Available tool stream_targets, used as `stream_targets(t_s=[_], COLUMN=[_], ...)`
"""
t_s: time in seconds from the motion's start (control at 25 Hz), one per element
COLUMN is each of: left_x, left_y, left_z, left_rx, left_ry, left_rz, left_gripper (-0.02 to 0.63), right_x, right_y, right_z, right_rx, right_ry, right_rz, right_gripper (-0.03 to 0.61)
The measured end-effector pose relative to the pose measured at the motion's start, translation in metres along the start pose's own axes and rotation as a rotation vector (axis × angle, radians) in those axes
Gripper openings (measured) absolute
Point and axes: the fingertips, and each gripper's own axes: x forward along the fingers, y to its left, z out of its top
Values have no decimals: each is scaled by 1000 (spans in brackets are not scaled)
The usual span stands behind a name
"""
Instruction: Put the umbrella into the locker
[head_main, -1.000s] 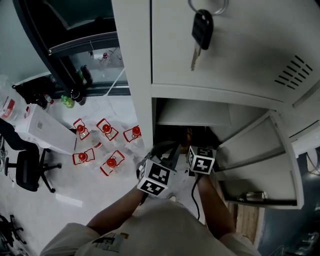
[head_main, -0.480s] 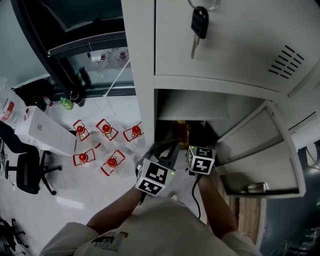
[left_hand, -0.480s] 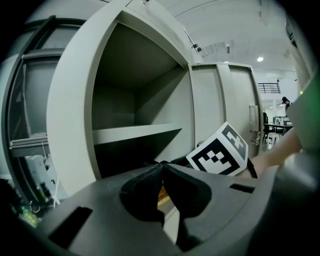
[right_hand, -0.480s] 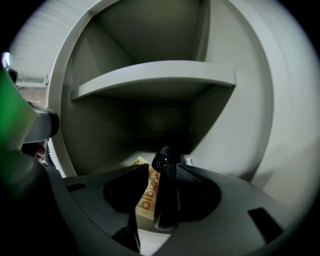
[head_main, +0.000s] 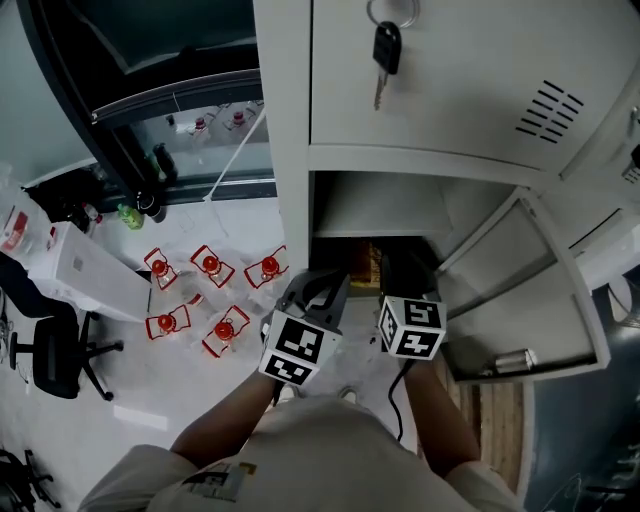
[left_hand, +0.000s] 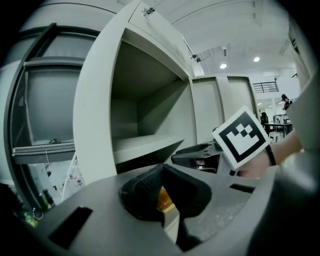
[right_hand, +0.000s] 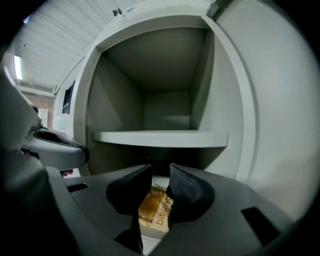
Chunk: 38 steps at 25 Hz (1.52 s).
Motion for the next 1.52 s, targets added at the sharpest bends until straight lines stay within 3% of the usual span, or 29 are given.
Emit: stream_targets(t_s=[0.24, 0.32, 0.6, 0.76, 0.8, 0.92, 0.96, 1.16, 1.52], left_x=[-14, -20, -48, -63, -66, -74, -77, -93, -108], left_y=[10, 10, 7, 8, 8, 9, 9, 8, 6], left_z=[32, 43, 93, 114, 117, 121, 125, 135, 128], left_rx=[56, 93, 109, 140, 166, 351, 367, 245, 208], left_ry=[-58, -76, -184, -245, -239, -199, -215, -276, -258], left_rz=[18, 25, 3, -5, 1, 71, 72, 25, 39], left_gripper=[9, 9, 9, 9, 9, 9, 9, 9, 9], right_x=[-30, -39, -77, -102, -108, -126, -130, -147, -157], right_y=[17, 23, 42, 46, 46, 51, 54, 66, 84], right_z=[54, 71, 125, 150, 155, 166, 168, 167, 151], right_rx=[-2, 6, -6, -36, -40, -48, -50, -68, -63], right_ry=[-114, -139, -264, -343, -361, -397, -401, -401, -381], right_rz=[65, 97, 185, 198, 200, 220, 233, 276, 335], right_gripper=[55, 46, 23, 17, 15, 12, 12, 12, 12])
